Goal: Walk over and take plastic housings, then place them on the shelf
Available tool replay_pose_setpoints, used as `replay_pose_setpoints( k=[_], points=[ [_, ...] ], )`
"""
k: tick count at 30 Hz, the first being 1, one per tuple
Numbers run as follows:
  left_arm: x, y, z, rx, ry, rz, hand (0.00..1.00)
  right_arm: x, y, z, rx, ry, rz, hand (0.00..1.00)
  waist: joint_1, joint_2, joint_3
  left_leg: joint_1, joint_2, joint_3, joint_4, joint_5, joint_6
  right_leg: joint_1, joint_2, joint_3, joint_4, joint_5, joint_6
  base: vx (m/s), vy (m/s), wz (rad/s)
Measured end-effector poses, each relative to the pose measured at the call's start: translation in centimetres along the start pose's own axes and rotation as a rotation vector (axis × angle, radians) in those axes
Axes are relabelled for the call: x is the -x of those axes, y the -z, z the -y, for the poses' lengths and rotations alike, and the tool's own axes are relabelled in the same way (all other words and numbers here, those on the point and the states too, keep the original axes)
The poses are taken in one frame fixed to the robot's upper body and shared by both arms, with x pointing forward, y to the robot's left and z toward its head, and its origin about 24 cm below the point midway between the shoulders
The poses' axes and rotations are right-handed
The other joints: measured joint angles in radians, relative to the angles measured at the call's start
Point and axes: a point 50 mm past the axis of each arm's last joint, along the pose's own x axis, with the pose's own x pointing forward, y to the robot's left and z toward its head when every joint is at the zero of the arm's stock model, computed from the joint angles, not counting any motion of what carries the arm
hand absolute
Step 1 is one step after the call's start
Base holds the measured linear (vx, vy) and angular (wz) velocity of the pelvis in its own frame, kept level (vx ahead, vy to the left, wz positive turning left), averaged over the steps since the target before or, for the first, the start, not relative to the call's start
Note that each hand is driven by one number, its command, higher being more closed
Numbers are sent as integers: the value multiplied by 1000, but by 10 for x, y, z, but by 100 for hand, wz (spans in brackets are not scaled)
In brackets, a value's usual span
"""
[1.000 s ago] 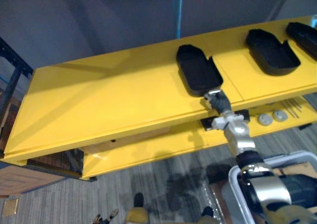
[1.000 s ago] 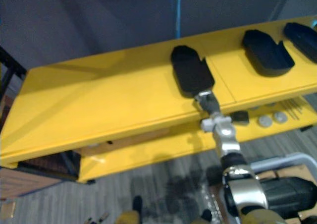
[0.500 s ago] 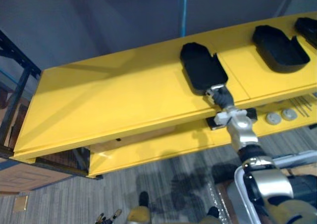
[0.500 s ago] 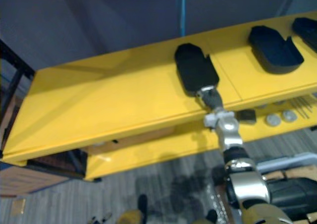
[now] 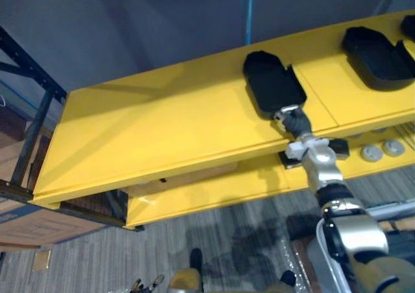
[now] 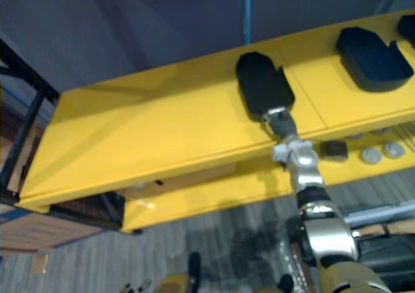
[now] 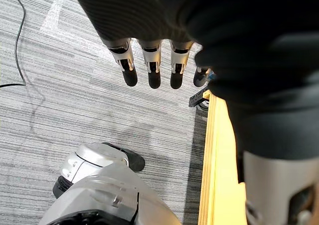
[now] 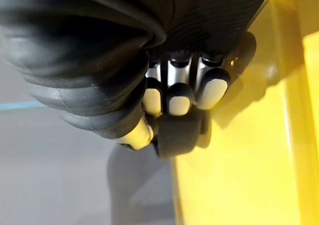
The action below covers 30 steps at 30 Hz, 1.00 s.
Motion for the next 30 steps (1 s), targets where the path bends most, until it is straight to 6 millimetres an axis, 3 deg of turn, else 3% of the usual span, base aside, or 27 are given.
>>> replay_pose_setpoints(
  k=[10, 16, 30],
  points=[
    [2, 5, 5, -17, 18, -13, 0, -5, -8, 8, -2, 29, 9, 100, 6, 7, 3, -17, -12, -7, 0, 5, 6, -29, -18, 0, 41, -11, 8, 1, 4, 2],
    [3, 9, 13, -3, 35, -22, 0, -9, -23, 17, 22, 46, 46, 100, 5, 33, 29, -17, -22, -18, 0, 10, 12, -34, -34, -5, 71, -32, 6, -10, 11, 5],
    [4, 10, 11, -5, 30, -15, 0, -15, -37, 20, 35, 53, 89, 100, 15, 33, 46, -33, -28, -22, 1, 13, 17, -78, -53, 1, 141, -66, 8, 1, 0, 1]
  ],
)
